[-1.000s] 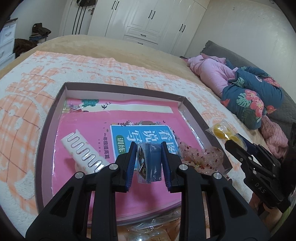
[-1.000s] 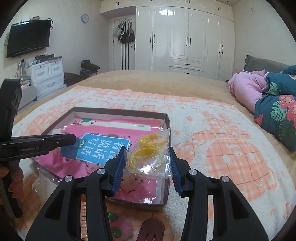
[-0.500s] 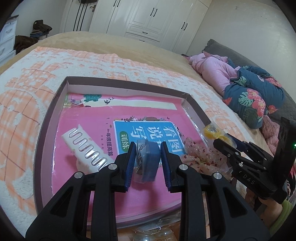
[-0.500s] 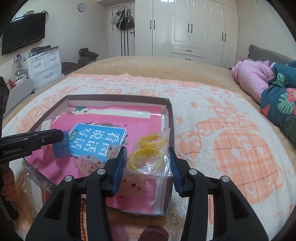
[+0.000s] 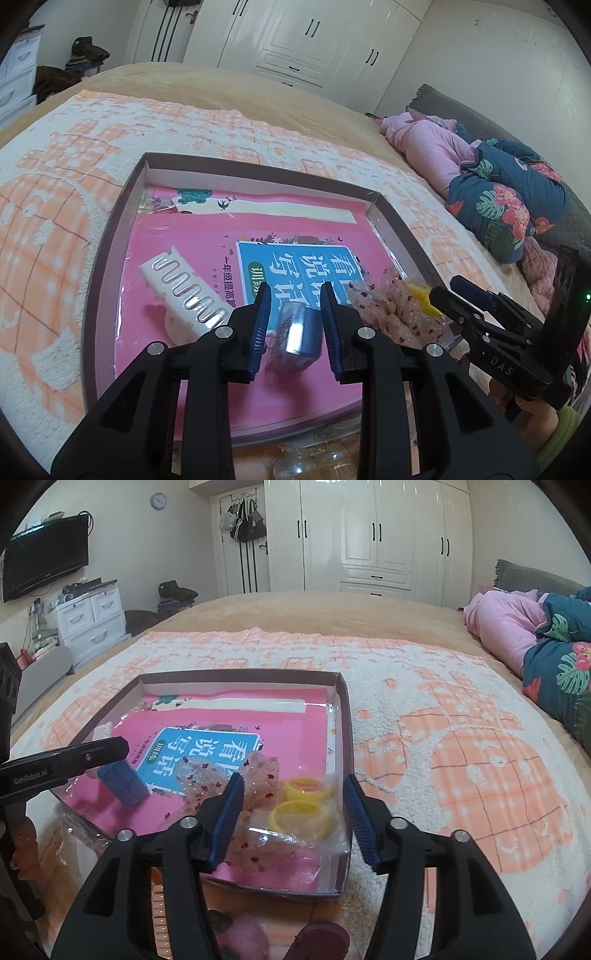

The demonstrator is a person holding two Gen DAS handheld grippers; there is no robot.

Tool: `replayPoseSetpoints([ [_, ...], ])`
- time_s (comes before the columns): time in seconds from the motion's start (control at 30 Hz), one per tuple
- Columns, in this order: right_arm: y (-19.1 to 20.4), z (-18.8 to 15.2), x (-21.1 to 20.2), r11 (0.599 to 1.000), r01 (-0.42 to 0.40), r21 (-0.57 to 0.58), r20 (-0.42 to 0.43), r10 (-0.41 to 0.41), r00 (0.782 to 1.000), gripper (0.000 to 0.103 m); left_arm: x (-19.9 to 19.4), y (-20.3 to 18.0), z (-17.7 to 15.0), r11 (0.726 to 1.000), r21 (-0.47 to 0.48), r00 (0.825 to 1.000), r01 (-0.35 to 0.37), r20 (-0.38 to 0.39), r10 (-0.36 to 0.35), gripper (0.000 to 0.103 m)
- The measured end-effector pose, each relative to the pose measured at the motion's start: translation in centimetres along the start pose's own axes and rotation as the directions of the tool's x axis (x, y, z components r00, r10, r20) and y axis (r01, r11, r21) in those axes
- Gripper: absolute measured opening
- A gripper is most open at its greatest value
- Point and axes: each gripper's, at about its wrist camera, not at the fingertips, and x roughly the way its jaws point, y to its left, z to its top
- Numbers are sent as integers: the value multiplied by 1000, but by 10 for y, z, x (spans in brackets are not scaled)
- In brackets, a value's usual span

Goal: Organize jewelry
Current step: 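Release the blue clip into the box with the left tool while the right tool releases the hair ties, then pull both open tools back from the pink box toward the remaining items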

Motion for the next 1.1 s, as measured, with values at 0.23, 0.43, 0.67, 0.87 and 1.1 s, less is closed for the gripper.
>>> replayPoseSetpoints([
  [0.23, 2, -1, -15, 1000, 2, 1, 42, -2, 999, 70, -9, 2, 1, 1000, -8, 1000, -6, 15, 6, 30],
  [0.43, 0, -3, -32, 1000, -12, 25, 79, 10, 997, 76, -20, 3, 2, 1000, -16, 999, -3, 36, 4, 44],
  [0.67, 3, -5, -51, 999, -30, 40, 119, 25, 993, 82, -37, 1, 2, 1000, -19, 997, -2, 83, 3, 73],
  [0.87, 7, -9, -60, 999, -30, 36, 133, 25, 991, 82, -53, -5, 0, 1000, -3, 992, -19, 128, 19, 91],
  [1.1, 12, -12, -72, 999, -30, 23, 146, 26, 989, 82, -70, -8, -6, 1000, 8, 989, -22, 148, 21, 91],
])
